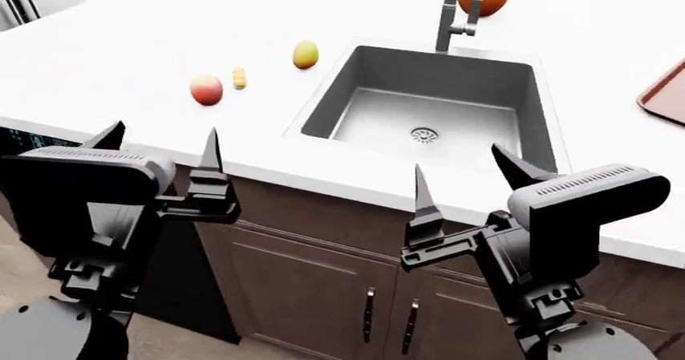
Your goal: Pick up the fruits and vegetables and place them in the sink. Turn on the sink faucet to wash them. Then turn the sink off and put them in the tray.
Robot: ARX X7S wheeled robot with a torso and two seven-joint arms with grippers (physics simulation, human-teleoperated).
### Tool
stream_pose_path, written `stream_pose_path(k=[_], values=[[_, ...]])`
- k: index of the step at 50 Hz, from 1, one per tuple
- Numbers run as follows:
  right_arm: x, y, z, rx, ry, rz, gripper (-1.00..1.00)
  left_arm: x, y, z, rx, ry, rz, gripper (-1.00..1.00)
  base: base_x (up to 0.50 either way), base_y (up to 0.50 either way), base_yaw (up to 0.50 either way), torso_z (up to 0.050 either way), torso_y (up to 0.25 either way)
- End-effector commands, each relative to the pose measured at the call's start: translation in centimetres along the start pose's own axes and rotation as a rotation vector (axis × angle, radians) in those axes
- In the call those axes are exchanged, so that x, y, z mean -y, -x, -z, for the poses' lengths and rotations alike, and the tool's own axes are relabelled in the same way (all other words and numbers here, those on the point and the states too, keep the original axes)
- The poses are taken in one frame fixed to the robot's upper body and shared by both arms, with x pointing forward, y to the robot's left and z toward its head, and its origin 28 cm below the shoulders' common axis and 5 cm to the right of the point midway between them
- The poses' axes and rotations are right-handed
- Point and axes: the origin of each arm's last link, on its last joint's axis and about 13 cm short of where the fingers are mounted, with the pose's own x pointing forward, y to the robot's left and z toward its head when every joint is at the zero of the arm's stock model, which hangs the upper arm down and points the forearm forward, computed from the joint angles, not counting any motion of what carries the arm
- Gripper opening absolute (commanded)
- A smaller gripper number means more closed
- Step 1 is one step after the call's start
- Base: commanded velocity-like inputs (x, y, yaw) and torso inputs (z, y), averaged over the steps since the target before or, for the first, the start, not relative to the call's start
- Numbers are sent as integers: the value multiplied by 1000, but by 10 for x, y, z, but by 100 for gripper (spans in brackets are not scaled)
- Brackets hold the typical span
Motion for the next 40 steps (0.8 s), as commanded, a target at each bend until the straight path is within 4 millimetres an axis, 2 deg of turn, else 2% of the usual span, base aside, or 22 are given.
stream_pose_path(k=[1, 13, 40], values=[[3, -7, -23, -5, 25, -37, 100, -9, -3, -17, -20, -12, -8, 100, 341, 349, 0, 0, 0], [10, -18, -56, 4, 43, -64, 100, -16, -2, -34, -30, -18, 4, 100, 356, 330, 0, 0, 0], [15, -26, -75, -15, 17, -98, 100, -15, 2, -43, -10, -11, 95, 100, 355, 360, 0, 0, 1]])
